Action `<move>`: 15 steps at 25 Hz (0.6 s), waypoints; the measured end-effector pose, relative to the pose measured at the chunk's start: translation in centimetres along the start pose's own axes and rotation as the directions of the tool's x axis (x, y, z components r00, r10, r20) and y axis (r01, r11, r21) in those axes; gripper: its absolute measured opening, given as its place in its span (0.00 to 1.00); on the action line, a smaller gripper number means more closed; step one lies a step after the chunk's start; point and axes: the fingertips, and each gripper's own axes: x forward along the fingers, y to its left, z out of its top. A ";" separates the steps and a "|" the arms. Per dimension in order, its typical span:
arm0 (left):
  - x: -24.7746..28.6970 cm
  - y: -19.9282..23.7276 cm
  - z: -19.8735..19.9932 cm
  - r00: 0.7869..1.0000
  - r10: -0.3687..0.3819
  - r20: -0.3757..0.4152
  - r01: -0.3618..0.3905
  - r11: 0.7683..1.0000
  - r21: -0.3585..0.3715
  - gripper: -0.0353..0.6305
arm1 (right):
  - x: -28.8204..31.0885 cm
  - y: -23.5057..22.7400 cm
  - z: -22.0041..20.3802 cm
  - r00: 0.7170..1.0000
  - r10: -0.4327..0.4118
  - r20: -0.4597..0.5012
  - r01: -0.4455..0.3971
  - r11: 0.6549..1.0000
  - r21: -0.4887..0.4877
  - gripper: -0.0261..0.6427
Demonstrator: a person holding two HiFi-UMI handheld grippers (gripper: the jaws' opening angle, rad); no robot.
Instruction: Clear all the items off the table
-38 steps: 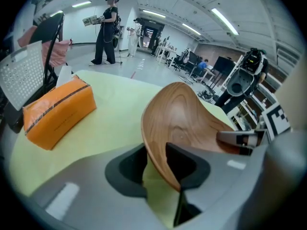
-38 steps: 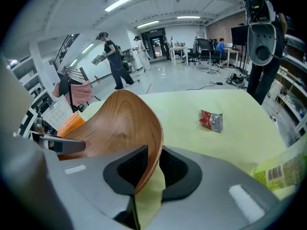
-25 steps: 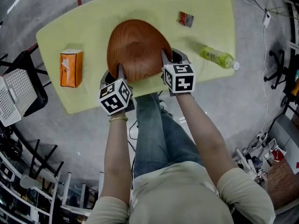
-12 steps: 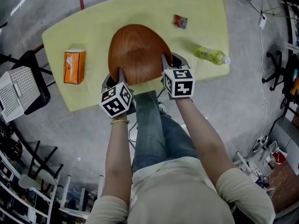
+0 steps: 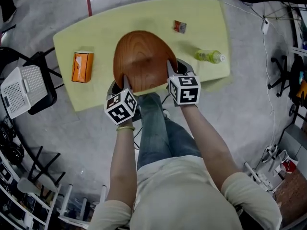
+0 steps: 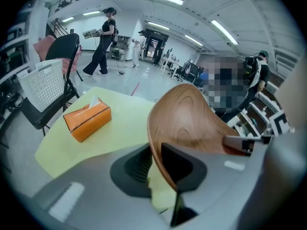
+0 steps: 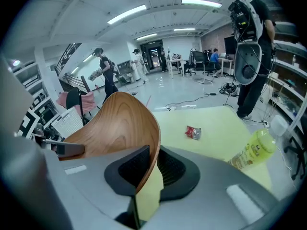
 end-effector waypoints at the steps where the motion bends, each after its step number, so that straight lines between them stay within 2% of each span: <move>1: -0.5 -0.2 0.0 1.000 -0.001 0.005 0.001 1.000 0.001 0.15 | -0.6 0.0 0.1 1.000 0.000 0.005 0.000 1.000 0.000 0.11; 15: -8.1 -2.6 -1.1 0.998 -0.028 0.060 0.029 1.000 -0.008 0.15 | -8.9 0.9 -0.1 0.998 0.006 0.065 -0.005 1.000 -0.018 0.11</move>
